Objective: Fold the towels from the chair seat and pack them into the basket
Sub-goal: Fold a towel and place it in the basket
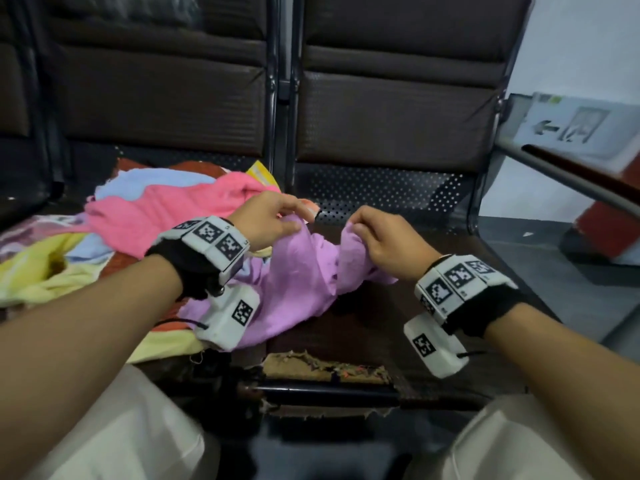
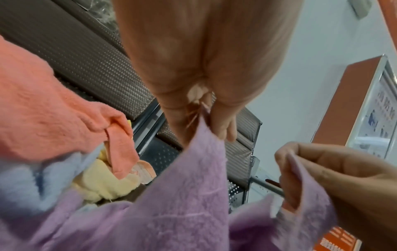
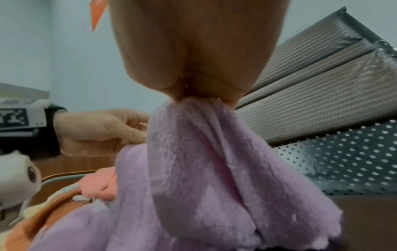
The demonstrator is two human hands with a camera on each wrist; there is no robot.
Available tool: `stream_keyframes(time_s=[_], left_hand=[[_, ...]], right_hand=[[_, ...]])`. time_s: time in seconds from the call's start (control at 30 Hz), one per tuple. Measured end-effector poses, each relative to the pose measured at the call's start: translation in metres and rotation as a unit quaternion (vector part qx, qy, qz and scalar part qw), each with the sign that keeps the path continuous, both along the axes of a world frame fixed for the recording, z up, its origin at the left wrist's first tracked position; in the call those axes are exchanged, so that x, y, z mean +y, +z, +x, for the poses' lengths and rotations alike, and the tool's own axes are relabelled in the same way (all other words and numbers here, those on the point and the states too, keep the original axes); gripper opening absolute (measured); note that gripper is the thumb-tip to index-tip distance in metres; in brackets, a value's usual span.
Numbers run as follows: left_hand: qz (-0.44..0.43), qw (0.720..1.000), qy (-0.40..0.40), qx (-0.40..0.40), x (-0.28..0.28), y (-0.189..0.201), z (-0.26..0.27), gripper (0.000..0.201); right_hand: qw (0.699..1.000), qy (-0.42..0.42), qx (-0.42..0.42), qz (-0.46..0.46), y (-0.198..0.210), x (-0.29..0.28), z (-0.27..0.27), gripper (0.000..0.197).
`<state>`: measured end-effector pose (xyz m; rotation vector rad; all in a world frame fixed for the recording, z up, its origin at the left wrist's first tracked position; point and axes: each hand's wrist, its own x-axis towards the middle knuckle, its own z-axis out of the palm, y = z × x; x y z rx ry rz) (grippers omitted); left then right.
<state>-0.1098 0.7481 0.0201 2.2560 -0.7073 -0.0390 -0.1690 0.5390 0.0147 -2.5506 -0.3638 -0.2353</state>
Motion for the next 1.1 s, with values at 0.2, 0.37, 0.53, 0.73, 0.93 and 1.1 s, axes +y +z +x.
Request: stream_keyframes(time_s=[0.2, 0.37, 0.53, 0.73, 0.93, 1.1], left_hand=[[-0.099, 0.995, 0.011, -0.002, 0.011, 0.005, -0.017, 0.029], [-0.225, 0.969, 0.059, 0.087, 0.007, 0.001, -0.022, 0.030], [-0.286, 0.926, 0.086, 0.231, -0.008, 0.000, -0.023, 0.023], [-0.282, 0.915, 0.099, 0.270, -0.020, -0.003, -0.014, 0.023], [-0.313, 0.892, 0.097, 0.311, -0.031, -0.008, -0.011, 0.027], [-0.317, 0.882, 0.096, 0.336, -0.028, -0.009, -0.013, 0.019]], right_hand=[[0.990, 0.037, 0.069, 0.117, 0.031, 0.029, -0.023, 0.016], [0.983, 0.068, 0.034, 0.167, 0.027, 0.036, -0.022, 0.010], [0.980, 0.075, 0.057, 0.174, 0.015, 0.025, -0.005, 0.005], [0.972, 0.022, 0.041, 0.230, 0.005, 0.016, 0.020, 0.009], [0.966, -0.016, 0.057, 0.251, -0.012, 0.022, 0.030, 0.008], [0.960, -0.056, 0.069, 0.264, -0.015, 0.019, 0.032, 0.014]])
